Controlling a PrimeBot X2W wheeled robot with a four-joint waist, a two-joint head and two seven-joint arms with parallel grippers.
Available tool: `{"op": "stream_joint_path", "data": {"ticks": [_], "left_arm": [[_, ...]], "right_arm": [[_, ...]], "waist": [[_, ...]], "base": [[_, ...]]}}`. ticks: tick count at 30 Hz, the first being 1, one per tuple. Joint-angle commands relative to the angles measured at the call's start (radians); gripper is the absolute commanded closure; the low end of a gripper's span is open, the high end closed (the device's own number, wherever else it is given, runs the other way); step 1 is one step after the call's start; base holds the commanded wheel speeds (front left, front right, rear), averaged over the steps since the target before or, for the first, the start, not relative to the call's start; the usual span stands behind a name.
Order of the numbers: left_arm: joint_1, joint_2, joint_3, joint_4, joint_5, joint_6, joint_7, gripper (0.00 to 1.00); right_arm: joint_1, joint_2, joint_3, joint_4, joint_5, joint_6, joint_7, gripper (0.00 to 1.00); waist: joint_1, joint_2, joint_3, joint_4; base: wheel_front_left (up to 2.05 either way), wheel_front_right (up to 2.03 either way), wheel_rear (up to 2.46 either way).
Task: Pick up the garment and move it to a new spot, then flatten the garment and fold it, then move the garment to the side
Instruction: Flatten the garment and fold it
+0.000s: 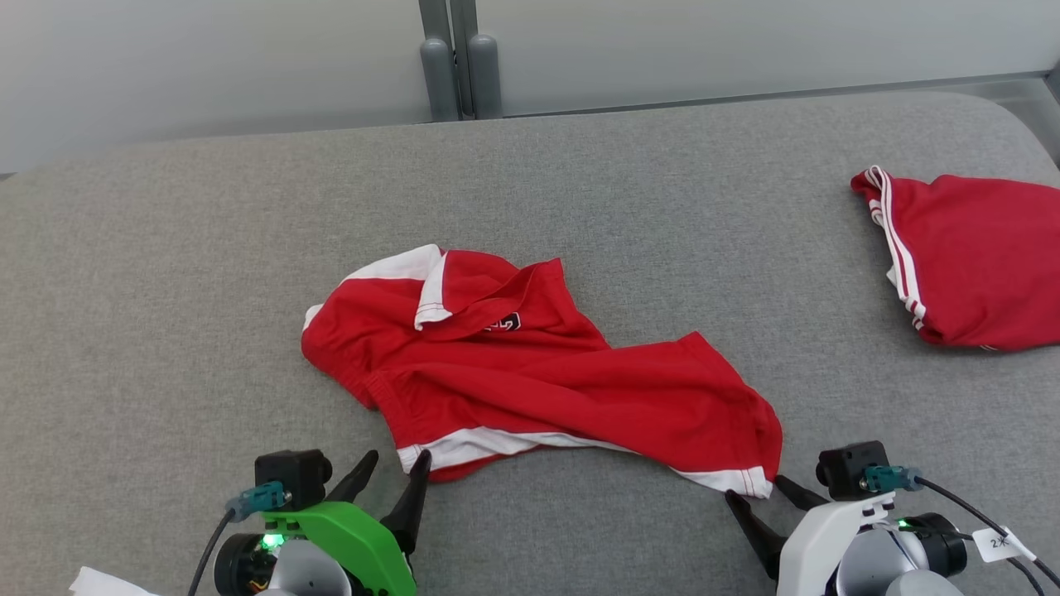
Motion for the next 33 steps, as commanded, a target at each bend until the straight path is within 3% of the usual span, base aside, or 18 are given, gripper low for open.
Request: {"op": "stream_joint_path", "data": {"ticks": [1,15,16,17,18,19,25,28,33], "left_arm": [[-0.018,0.006,-0.007,0.004,-0.025,-0.002,0.009,0.0],[-0.062,0.026,-0.072,0.023,-0.108,-0.002,0.033,0.0],[-0.064,0.028,-0.079,0.022,-0.11,-0.002,0.035,0.43],[-0.065,0.031,-0.081,0.023,-0.11,-0.002,0.033,0.56],[-0.064,0.034,-0.083,0.029,-0.114,-0.002,0.036,0.82],[-0.066,0.038,-0.09,0.03,-0.114,-0.002,0.039,1.0],[-0.038,0.062,-0.109,-0.028,-0.179,-0.002,0.065,1.0],[-0.013,0.101,-0.111,-0.179,-0.232,-0.002,0.113,1.0],[-0.021,0.181,-0.093,-0.599,-0.325,0.009,0.287,1.0]], "right_arm": [[-0.017,0.003,-0.002,0.009,0.0,0.0,-0.003,0.0],[-0.08,0.029,0.019,0.055,0.006,0.0,-0.009,0.0],[-0.085,0.029,0.023,0.058,0.006,0.0,-0.009,0.0],[-0.088,0.031,0.026,0.061,0.011,0.0,-0.009,0.0],[-0.093,0.032,0.033,0.062,0.014,0.0,-0.011,0.36],[-0.097,0.033,0.038,0.061,0.022,0.0,-0.018,1.0],[-0.09,-0.007,0.082,-0.043,0.213,0.0,-0.009,1.0],[-0.051,-0.05,0.03,-0.218,0.381,0.0,0.01,1.0],[0.01,-0.21,-0.152,-0.632,0.7,0.0,0.102,1.0]], "waist": [[0.0,0.0,0.01,-0.003],[0.0,0.0,0.048,0.0],[0.0,0.0,0.05,0.001],[0.0,0.0,0.05,0.001],[0.0,0.0,0.05,0.001],[0.0,0.0,0.05,0.001],[0.0,0.0,0.029,-0.008],[0.0,0.0,0.024,-0.018],[0.0,0.0,0.062,-0.038]], "base": [[0.0,0.0,0.0],[0.0,0.0,0.0],[0.0,0.0,0.0],[0.0,0.0,0.0],[0.0,0.0,0.0],[0.0,0.0,0.0],[0.0,0.0,0.0],[0.0,0.0,0.0],[0.0,0.0,0.0]]}}
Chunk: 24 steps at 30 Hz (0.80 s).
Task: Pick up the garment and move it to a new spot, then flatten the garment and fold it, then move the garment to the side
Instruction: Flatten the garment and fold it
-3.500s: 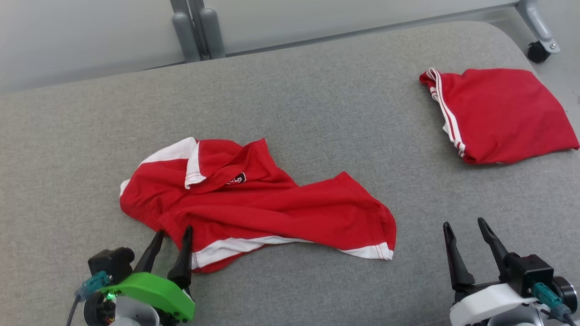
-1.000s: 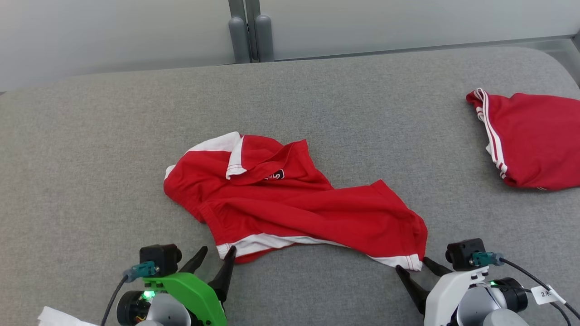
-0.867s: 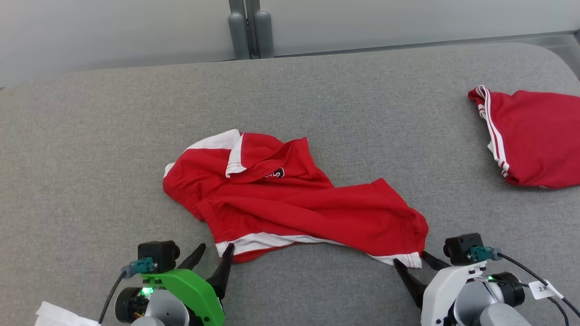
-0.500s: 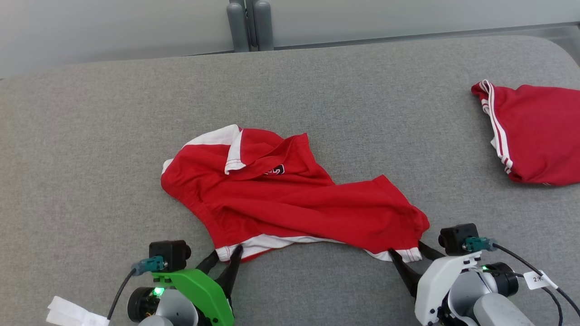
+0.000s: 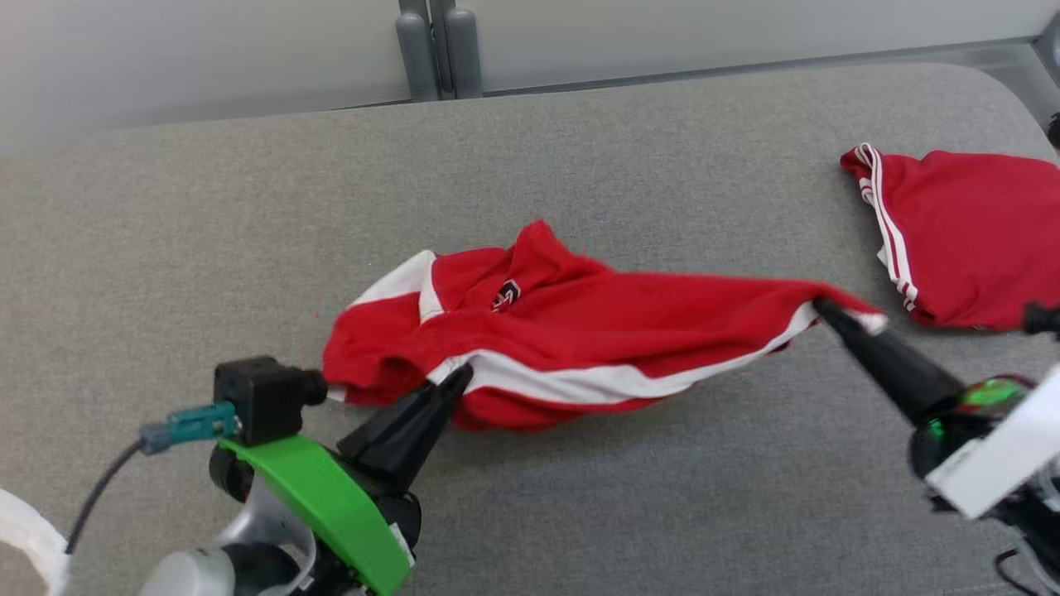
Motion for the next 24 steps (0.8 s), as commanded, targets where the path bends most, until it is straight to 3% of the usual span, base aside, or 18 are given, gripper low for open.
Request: {"op": "stream_joint_path", "data": {"ticks": [1,5,7,10,13,17,20,24], "left_arm": [[-0.043,0.022,0.016,-0.084,-0.028,0.014,0.046,1.0],[-0.237,0.053,0.068,-0.287,-0.112,0.076,0.21,1.0],[-0.4,0.053,0.088,-0.294,-0.147,0.106,0.29,1.0],[-0.672,0.031,0.104,-0.195,-0.163,0.154,0.382,1.0],[-0.951,0.008,0.098,0.014,-0.108,0.19,0.422,1.0],[-1.213,-0.028,0.09,0.31,0.016,0.204,0.337,1.0],[-1.345,-0.053,0.072,0.49,0.125,0.169,0.167,1.0],[-1.439,-0.089,0.061,0.658,0.202,0.096,-0.101,1.0]], "right_arm": [[0.004,-0.03,-0.063,-0.06,0.059,0.0,0.023,1.0],[-0.092,-0.105,-0.264,-0.175,0.221,0.0,0.093,1.0],[-0.181,-0.127,-0.323,-0.165,0.28,0.0,0.125,1.0],[-0.349,-0.164,-0.361,-0.092,0.294,0.0,0.163,1.0],[-0.581,-0.159,-0.323,0.044,0.235,0.0,0.189,1.0],[-0.916,-0.036,-0.22,0.28,0.077,0.0,0.194,1.0],[-1.148,0.096,-0.191,0.466,-0.093,0.0,0.137,1.0],[-1.316,0.244,-0.182,0.609,-0.25,0.0,0.028,1.0]], "waist": [[0.0,-0.0001,0.037,-0.015],[0.0,-0.0001,0.146,-0.029],[0.0,-0.0001,0.211,-0.031],[0.0,-0.0001,0.305,-0.03],[0.0,-0.0001,0.41,-0.034],[0.0,-0.0001,0.509,-0.056],[0.0,-0.0001,0.548,-0.079],[0.0,-0.0001,0.563,-0.09]], "base": [[0.0,0.0,0.0],[0.0,0.0,0.0],[0.0,0.0,0.0],[0.0,0.0,0.0],[0.0,0.0,0.0],[0.0,0.0,0.0],[0.0,0.0,0.0],[0.0,0.0,0.0]]}}
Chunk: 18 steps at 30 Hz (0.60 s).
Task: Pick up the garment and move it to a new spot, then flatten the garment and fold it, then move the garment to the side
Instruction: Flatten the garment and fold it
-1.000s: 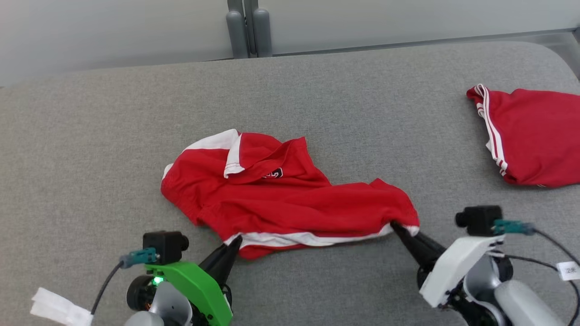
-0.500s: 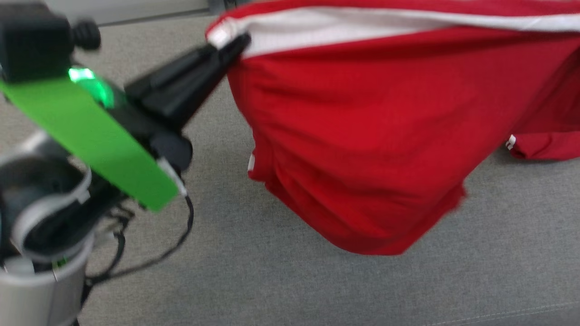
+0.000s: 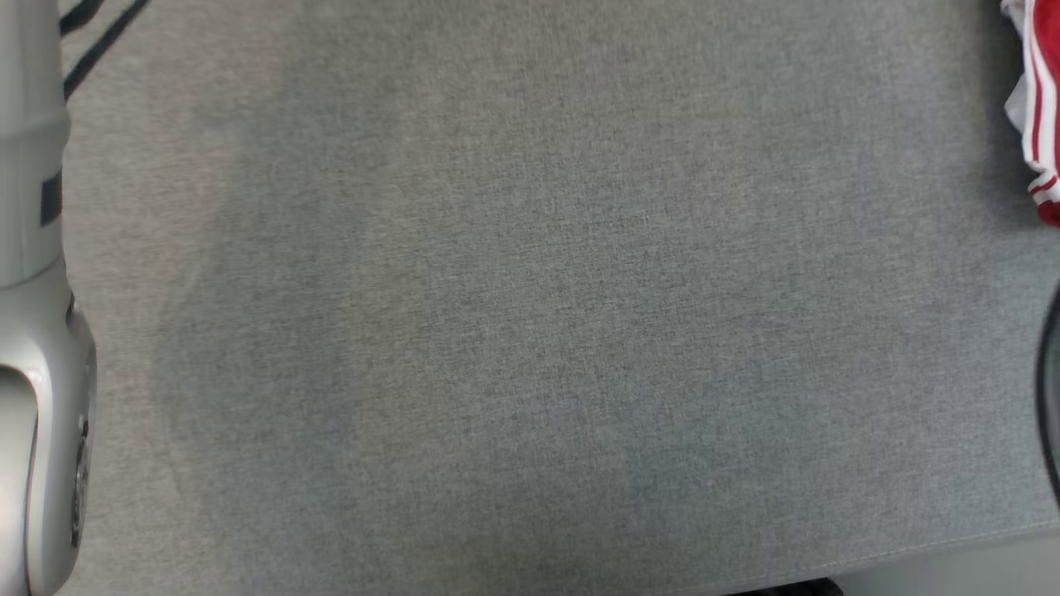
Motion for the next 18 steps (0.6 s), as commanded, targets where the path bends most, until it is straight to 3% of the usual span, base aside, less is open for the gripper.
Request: {"op": "stream_joint_path", "data": {"ticks": [1,7,13,18], "left_arm": [[-0.02,0.002,-0.001,0.038,0.02,-0.019,-0.066,1.0],[0.128,-0.046,-0.058,0.194,0.018,-0.092,-0.316,1.0],[0.466,-0.015,-0.15,0.189,-0.017,-0.111,-0.458,1.0],[0.802,0.02,-0.202,0.119,-0.079,-0.109,-0.501,1.0]], "right_arm": [[-0.01,0.019,0.006,0.019,-0.022,0.0,-0.022,1.0],[0.174,0.03,0.062,-0.003,-0.017,0.0,-0.033,1.0],[0.61,-0.023,0.101,-0.132,0.049,0.0,-0.062,1.0],[0.99,-0.06,0.088,-0.264,0.101,0.0,-0.108,1.0]], "waist": [[-0.0005,0.0,0.086,-0.038],[-0.0005,0.0,0.047,0.005],[-0.0005,0.0,-0.063,0.045],[-0.0005,0.0,-0.198,0.076]], "base": [[0.0,0.0,0.0],[0.0,0.0,0.0],[0.0,0.0,0.0],[0.0,0.0,0.0]]}}
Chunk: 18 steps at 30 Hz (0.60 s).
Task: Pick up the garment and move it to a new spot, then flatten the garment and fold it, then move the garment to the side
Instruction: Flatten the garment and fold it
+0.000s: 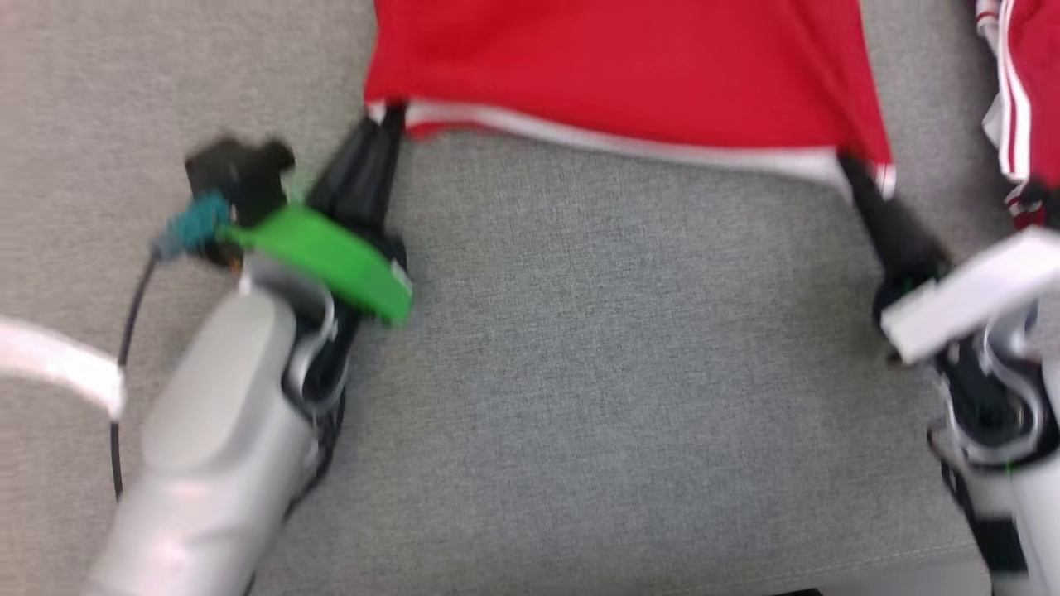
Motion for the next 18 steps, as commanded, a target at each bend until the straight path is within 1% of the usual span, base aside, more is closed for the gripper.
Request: {"op": "stream_joint_path", "data": {"ticks": [1,3,4,6,8,11,13,15,18], "left_arm": [[0.104,0.017,-0.011,-0.011,-0.019,0.0,-0.005,1.0],[0.239,0.03,-0.033,-0.052,-0.038,0.004,-0.005,1.0],[0.314,0.032,-0.032,-0.074,-0.054,0.018,-0.013,1.0],[0.462,0.055,-0.04,-0.116,-0.048,0.062,-0.023,1.0],[0.613,0.057,-0.041,-0.173,-0.085,0.1,-0.026,1.0],[0.799,0.082,-0.053,-0.294,-0.095,0.161,-0.036,1.0],[0.887,0.075,-0.058,-0.378,-0.119,0.186,-0.033,1.0],[0.936,0.084,-0.064,-0.452,-0.132,0.202,-0.017,1.0],[0.929,0.1,-0.074,-0.519,-0.127,0.214,0.02,1.0]], "right_arm": [[0.085,-0.01,-0.011,-0.026,0.011,0.0,-0.017,1.0],[0.219,-0.012,-0.024,-0.06,0.029,0.0,-0.033,1.0],[0.298,-0.01,-0.03,-0.071,0.042,-0.001,-0.038,1.0],[0.442,-0.002,-0.045,-0.095,0.066,-0.001,-0.042,1.0],[0.573,0.007,-0.064,-0.128,0.088,-0.001,-0.04,1.0],[0.761,0.027,-0.108,-0.192,0.114,-0.001,-0.048,1.0],[0.833,0.045,-0.146,-0.239,0.127,-0.001,-0.065,1.0],[0.869,0.056,-0.167,-0.279,0.137,-0.001,-0.06,1.0],[0.835,0.051,-0.188,-0.3,0.119,-0.001,-0.042,1.0]], "waist": [[0.0001,0.0,-0.174,0.073],[0.0001,0.0,-0.241,0.084],[0.0001,0.0,-0.285,0.089],[0.0001,0.0,-0.362,0.092],[0.0001,0.0,-0.423,0.092],[0.0001,0.0,-0.47,0.099],[0.0001,0.0,-0.476,0.111],[0.0001,0.0,-0.471,0.123],[0.0001,0.0,-0.457,0.141]], "base": [[0.0,0.0,0.0],[0.0,0.0,0.0],[0.0,0.0,0.0],[0.0,0.0,0.0],[0.0,0.0,0.0],[0.0,0.0,0.0],[0.0,0.0,0.0],[0.0,0.0,0.0],[0.0,0.0,0.0]]}}
